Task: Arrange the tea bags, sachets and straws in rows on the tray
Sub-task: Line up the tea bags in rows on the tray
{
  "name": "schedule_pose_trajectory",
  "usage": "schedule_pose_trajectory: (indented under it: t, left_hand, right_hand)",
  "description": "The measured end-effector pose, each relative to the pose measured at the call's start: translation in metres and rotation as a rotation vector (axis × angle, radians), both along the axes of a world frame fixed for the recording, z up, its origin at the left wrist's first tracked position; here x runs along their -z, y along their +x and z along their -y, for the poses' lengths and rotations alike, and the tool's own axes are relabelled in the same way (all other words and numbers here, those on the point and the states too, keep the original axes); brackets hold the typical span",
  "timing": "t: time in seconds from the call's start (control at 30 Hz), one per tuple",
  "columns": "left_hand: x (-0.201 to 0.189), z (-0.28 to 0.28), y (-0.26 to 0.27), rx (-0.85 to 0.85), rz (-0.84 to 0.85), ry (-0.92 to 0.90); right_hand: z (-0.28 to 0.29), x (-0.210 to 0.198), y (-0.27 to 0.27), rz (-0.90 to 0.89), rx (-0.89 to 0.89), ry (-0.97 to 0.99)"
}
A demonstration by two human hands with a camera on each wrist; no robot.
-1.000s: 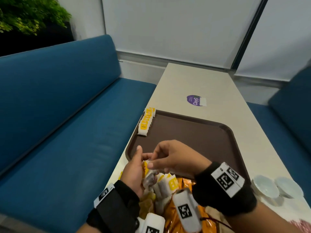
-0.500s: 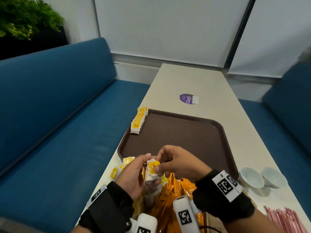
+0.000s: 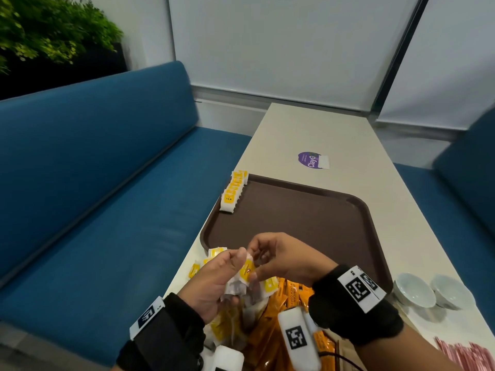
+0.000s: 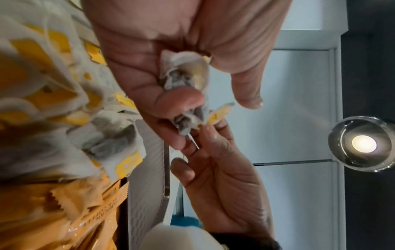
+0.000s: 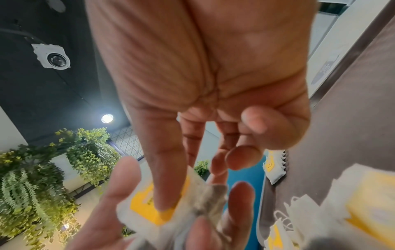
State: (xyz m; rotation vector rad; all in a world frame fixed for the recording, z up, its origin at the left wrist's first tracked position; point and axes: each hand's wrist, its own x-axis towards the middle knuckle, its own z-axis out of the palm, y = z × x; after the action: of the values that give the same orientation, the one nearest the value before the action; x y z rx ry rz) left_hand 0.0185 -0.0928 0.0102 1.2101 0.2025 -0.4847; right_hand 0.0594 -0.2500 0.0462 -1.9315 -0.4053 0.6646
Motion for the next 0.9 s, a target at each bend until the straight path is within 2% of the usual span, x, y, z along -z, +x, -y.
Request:
schedule_pose_trajectory:
  t: [0.17, 0.3, 0.43, 0.67, 0.8, 0.9]
  left_hand:
    - [0.002, -0.014, 0.001, -0.071, -0.074, -0.054]
    - [0.007, -0.027, 0.003, -0.146, -0.086, -0.096]
    - [0.015, -0.044, 0.009, -0.162, -0.096, -0.096]
    - [0.021, -0.064, 0.02, -0.114, -0.101, -0.092]
    - [0.026, -0.072, 0.027, -0.09, -0.108, -0.075]
    - [0.029, -0.075, 0.03, -0.086, -0.108, -0.08]
  right_hand:
    - [-0.011, 0.003, 0.008, 0.017, 0.094, 0.088]
    - [-0.027, -0.001, 0.024, -0.048, 0.307, 0.241]
    - [-0.044, -0.003, 0.066, 0.028, 0.438, 0.106]
    - [-0.074, 0.028, 0.149, -0.138, 0.563, -0.132]
    - [-0.082, 0.045, 0.173, -0.189, 0.561, -0.301]
    - [-0.084, 0.052, 0.183, -0.217, 0.525, -0.254]
